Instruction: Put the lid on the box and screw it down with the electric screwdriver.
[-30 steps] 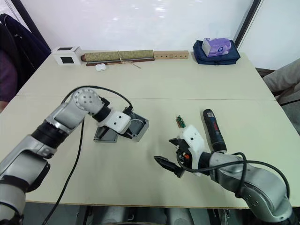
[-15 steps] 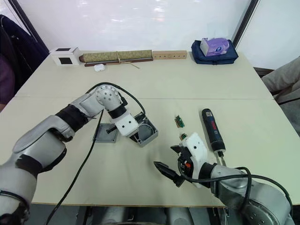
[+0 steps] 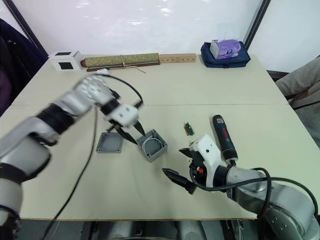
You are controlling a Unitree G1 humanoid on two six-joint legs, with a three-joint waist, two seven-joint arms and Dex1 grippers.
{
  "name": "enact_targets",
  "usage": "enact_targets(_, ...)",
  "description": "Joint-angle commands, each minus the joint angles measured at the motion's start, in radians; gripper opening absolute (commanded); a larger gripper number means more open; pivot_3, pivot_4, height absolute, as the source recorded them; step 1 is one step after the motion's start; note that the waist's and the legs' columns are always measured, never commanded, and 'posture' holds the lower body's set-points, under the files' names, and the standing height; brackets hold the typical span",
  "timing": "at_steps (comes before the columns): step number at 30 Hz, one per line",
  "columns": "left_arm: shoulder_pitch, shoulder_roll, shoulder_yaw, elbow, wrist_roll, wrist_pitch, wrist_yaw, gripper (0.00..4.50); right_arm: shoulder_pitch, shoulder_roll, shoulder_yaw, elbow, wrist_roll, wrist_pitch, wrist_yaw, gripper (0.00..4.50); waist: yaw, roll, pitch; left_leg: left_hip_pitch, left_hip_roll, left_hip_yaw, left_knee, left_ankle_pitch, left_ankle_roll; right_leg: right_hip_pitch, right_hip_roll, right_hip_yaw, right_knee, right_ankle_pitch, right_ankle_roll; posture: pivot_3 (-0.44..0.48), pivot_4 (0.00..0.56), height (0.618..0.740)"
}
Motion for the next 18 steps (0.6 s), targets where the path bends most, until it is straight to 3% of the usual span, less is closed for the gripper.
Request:
enact_targets(1,0.1,0.084,0.201,-0.166,0.013,0.276,0.209,1.77,-0.216,0.022,0.031,0.04,0.006,-0.041,0.031,4.5,-0.003,0.001,0.0,0.0,0.0,0.0,0.0,0.0,0.0,0.0,-0.001,0.0,0.0,0.0,0.0,0.0,0.15,0.74)
enact_targets(2,0.132,0.095,0.242,-0.216,0.014,0.367,0.281,1.77,-0.255,0.026,0.056,0.052,-0.006,-0.038,0.04,4.5,-0.004,0.001,0.0,0.001,0.0,0.0,0.0,0.0,0.0,0.0,-0.001,0.0,0.0,0.0,0.0,0.0,0.15,0.74)
enact_targets(5,0.204,0.103,0.369,-0.353,-0.011,0.863,0.57,1.77,-0.362,0.01,0.177,0.079,-0.102,-0.038,0.103,4.5,0.006,0.0,0.001,0.0,0.0,-0.002,0.0,0.0,0.0,0.001,-0.001,-0.001,0.001,0.0,0.0,0.0,0.15,0.74)
enact_targets(10,0.346,0.094,0.556,-0.555,-0.011,1.417,0.833,1.77,-0.456,0.003,0.342,0.103,-0.259,-0.082,0.19,4.5,0.004,0.0,0.001,-0.002,-0.002,-0.002,0.001,0.0,0.0,-0.001,-0.003,-0.001,0.0,0.0,0.001,0.0,0.15,0.74)
enact_targets(12,0.436,0.016,0.723,-0.608,0.038,1.611,0.991,1.77,-0.473,0.001,0.431,0.12,-0.361,-0.13,0.228,4.5,0.004,0.0,0.001,-0.002,-0.002,-0.001,0.001,0.0,0.0,-0.001,-0.003,-0.001,0.001,0.0,0.001,0.0,0.15,0.74)
enact_targets(14,0.521,-0.037,0.848,-0.598,0.016,1.677,1.137,1.77,-0.471,0.016,0.479,0.16,-0.431,-0.183,0.261,4.5,0.005,0.0,0.001,-0.001,-0.002,-0.001,0.001,0.0,0.0,-0.001,-0.002,-0.001,0.002,0.0,0.001,0.0,0.15,0.74)
enact_targets(18,0.599,-0.046,0.883,-0.666,-0.105,1.68,1.245,1.77,-0.447,0.075,0.475,0.225,-0.466,-0.233,0.296,4.5,0.008,-0.002,0.001,0.0,0.0,-0.002,0.0,0.001,-0.002,-0.002,-0.002,-0.001,0.005,-0.001,0.0,0.0,0.15,0.74)
